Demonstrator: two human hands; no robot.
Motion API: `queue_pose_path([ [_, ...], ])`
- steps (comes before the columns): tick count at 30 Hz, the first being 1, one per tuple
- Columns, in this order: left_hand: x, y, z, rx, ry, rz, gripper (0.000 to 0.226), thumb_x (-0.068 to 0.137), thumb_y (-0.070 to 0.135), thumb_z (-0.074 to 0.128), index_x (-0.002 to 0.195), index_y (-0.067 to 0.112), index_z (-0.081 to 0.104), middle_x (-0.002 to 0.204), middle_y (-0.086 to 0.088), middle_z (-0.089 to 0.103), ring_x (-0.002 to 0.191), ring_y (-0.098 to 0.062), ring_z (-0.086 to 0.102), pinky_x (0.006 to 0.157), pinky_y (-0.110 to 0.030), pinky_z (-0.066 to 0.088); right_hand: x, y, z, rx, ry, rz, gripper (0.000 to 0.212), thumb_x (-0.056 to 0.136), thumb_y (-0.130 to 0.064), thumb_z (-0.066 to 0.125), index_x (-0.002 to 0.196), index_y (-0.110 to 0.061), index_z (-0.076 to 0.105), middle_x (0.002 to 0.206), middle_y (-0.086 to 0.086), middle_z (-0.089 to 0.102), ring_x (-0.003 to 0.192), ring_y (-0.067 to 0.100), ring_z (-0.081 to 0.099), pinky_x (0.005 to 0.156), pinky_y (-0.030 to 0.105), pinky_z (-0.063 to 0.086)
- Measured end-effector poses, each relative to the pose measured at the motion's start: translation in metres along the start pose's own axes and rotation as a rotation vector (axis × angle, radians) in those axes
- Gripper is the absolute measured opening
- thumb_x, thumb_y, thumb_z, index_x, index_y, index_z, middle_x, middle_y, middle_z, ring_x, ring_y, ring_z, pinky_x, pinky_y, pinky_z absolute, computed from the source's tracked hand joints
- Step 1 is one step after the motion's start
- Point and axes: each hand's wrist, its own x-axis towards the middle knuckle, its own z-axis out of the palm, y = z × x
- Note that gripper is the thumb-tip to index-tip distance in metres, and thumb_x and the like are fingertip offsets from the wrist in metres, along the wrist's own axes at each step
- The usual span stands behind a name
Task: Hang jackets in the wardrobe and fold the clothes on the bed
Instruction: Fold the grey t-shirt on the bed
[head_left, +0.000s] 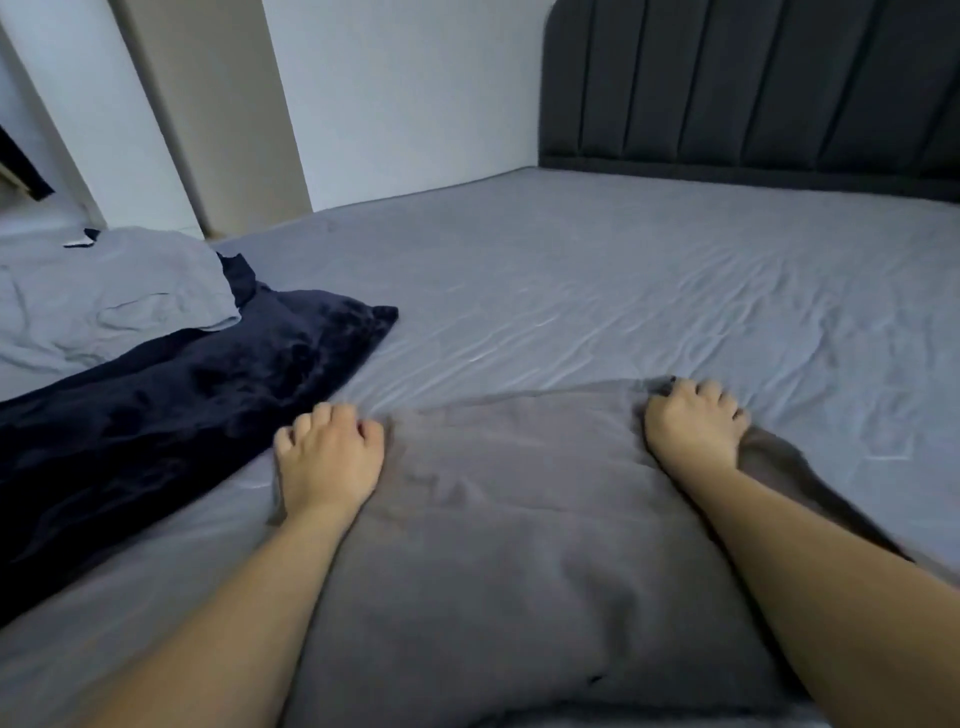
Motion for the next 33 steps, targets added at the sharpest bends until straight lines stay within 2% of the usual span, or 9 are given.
queue_pose_path([
  [6,0.018,-0.015,-0.002,-0.019,0.001,-0.112,0.04,0.098,0.028,0.031,0.11,0.007,0.063,0.119,-0.014,0.056,0.11,-0.035,0.048,0.094,-0.045,0.034,0.026,0.005,0.004,0.059,0.124,0.11,0.048,0.1,-0.031,0.034,0.123,0.006,0.055,0.133,0.027,0.044,0.125,0.042,0.038,0.106,0.053,0.024],
  [9,0.021,-0.005,-0.012,0.087,0.037,-0.073,0.034,0.095,0.023,0.038,0.111,0.007,0.062,0.122,-0.013,0.052,0.112,-0.034,0.044,0.094,-0.044,0.033,0.036,-0.005,-0.007,-0.043,0.233,-0.095,0.036,0.096,-0.019,0.037,0.114,0.006,0.056,0.123,0.025,0.044,0.115,0.041,0.042,0.098,0.051,0.032],
  [12,0.03,-0.012,-0.024,0.214,0.22,0.061,0.032,0.096,0.025,0.046,0.105,0.0,0.063,0.116,-0.017,0.049,0.106,-0.036,0.042,0.09,-0.046,0.033,0.05,-0.012,-0.026,-0.137,0.351,-0.31,0.034,0.091,-0.013,0.033,0.106,0.006,0.057,0.117,0.026,0.045,0.108,0.039,0.044,0.091,0.049,0.035],
  [16,0.026,-0.016,-0.036,0.339,0.106,0.002,0.037,0.095,0.03,0.043,0.125,0.008,0.048,0.13,-0.015,0.042,0.119,-0.035,0.036,0.107,-0.05,0.024,0.054,-0.023,-0.03,-0.344,0.168,-0.266,0.035,0.094,-0.014,0.037,0.123,-0.003,0.051,0.135,0.017,0.033,0.122,0.036,0.034,0.106,0.066,0.022],
  [18,0.007,0.006,-0.039,0.214,0.088,0.148,0.043,0.095,0.033,0.039,0.133,0.014,0.041,0.143,-0.012,0.033,0.132,-0.033,0.026,0.116,-0.053,0.011,0.038,-0.038,-0.026,-0.256,0.156,-0.271,0.042,0.09,-0.017,0.043,0.131,-0.009,0.046,0.147,0.012,0.023,0.135,0.035,0.023,0.11,0.07,0.007],
  [20,-0.023,0.023,-0.034,0.002,-0.027,0.355,0.052,0.099,0.05,0.027,0.146,0.028,0.031,0.158,-0.001,0.017,0.147,-0.022,0.009,0.117,-0.056,-0.006,0.01,-0.053,-0.015,-0.026,0.154,-0.431,0.051,0.091,-0.032,0.044,0.14,-0.018,0.04,0.156,0.009,0.018,0.144,0.029,0.017,0.112,0.065,0.001],
  [23,-0.053,0.023,-0.017,-0.063,-0.294,0.392,0.063,0.093,0.067,0.012,0.152,0.045,0.007,0.163,0.015,-0.004,0.149,-0.008,-0.011,0.117,-0.055,-0.013,-0.039,-0.053,0.011,-0.036,-0.118,-0.733,0.059,0.097,-0.057,0.024,0.151,-0.033,0.023,0.16,-0.004,0.018,0.148,0.015,0.013,0.118,0.056,-0.001],
  [27,-0.037,0.011,-0.011,-0.003,-0.396,0.33,0.064,0.094,0.066,0.008,0.153,0.045,-0.004,0.163,0.012,-0.012,0.148,-0.008,-0.017,0.118,-0.05,-0.015,-0.025,-0.041,0.014,-0.079,-0.249,-0.637,0.064,0.095,-0.064,0.02,0.152,-0.035,0.022,0.161,-0.003,0.018,0.148,0.014,0.011,0.12,0.044,0.001],
  [33,-0.08,0.014,-0.06,0.056,-0.483,0.274,0.073,0.091,0.069,0.002,0.155,0.034,-0.005,0.163,0.008,-0.016,0.149,-0.016,-0.016,0.115,-0.059,-0.014,-0.064,0.015,-0.029,-0.181,-0.229,-0.363,0.071,0.093,-0.068,0.017,0.154,-0.032,0.011,0.163,0.0,0.004,0.15,0.022,0.001,0.115,0.06,-0.005],
])
